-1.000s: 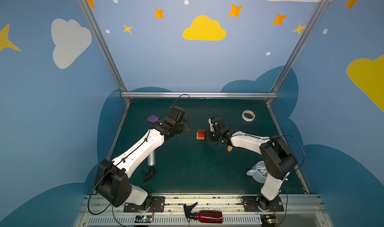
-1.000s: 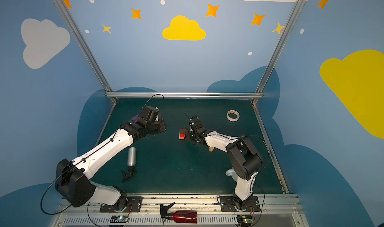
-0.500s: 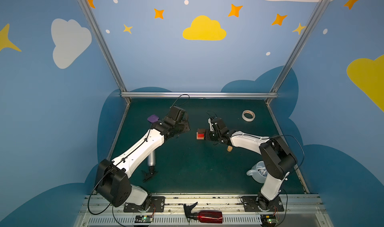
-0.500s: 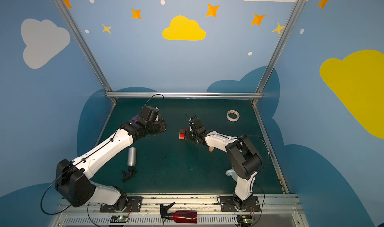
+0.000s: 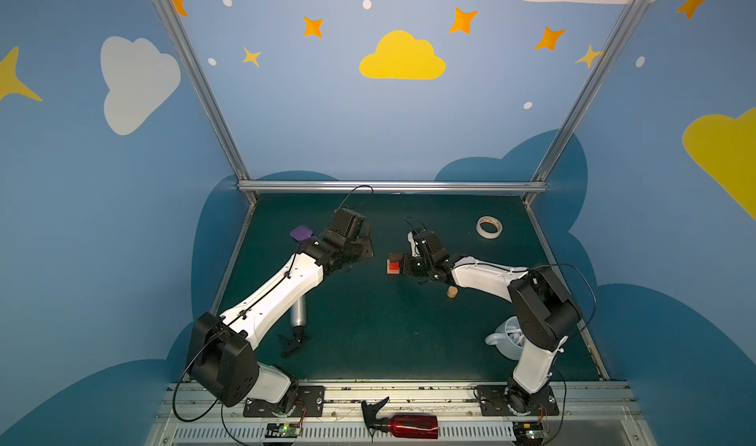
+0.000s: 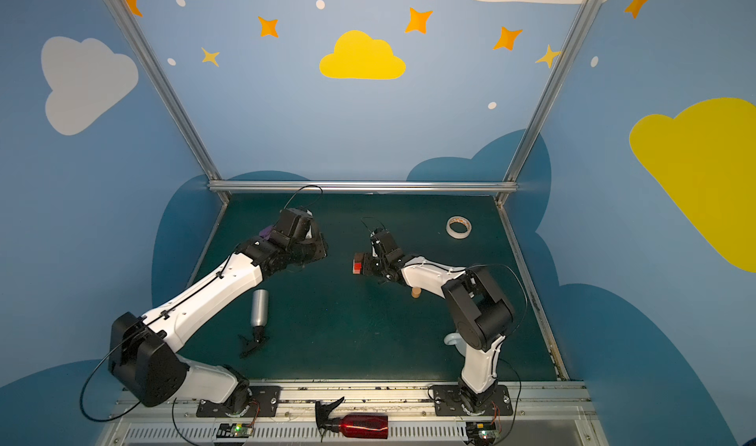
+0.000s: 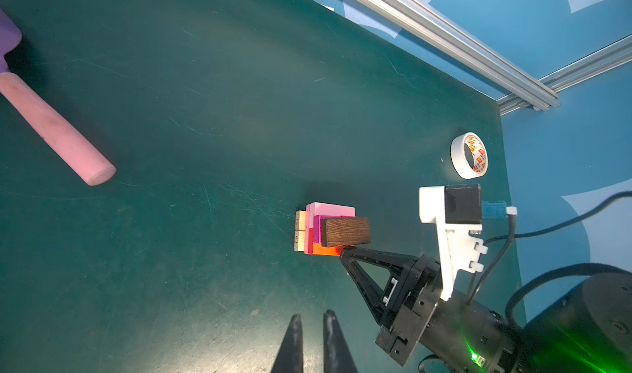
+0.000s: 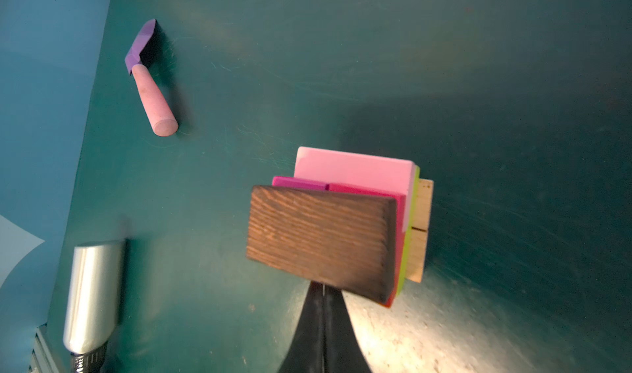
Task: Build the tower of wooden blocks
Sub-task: 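Draw the closed right gripper back away from the brown block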
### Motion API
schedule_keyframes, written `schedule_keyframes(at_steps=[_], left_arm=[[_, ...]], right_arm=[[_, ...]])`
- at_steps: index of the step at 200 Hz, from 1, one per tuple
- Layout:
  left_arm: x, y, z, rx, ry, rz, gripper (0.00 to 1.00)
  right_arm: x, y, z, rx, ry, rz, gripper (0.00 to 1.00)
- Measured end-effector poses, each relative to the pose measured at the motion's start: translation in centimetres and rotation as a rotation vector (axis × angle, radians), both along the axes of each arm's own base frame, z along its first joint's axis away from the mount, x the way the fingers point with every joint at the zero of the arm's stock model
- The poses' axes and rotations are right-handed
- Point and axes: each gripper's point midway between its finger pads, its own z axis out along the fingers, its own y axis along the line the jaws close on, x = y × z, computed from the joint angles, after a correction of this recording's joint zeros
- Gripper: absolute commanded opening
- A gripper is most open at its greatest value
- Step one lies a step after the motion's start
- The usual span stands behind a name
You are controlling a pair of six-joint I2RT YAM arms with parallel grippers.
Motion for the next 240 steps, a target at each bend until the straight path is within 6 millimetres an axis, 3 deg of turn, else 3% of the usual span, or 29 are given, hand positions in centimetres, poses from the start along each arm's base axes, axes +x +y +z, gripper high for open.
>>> schedule_keyframes(at_steps=[240], left_arm=[[0.0, 0.2, -0.5, 0.005, 0.008, 0.005, 0.14]], right_arm=[[-0.2, 1.6, 0.0, 0.011, 0.003, 0.030, 0.00]])
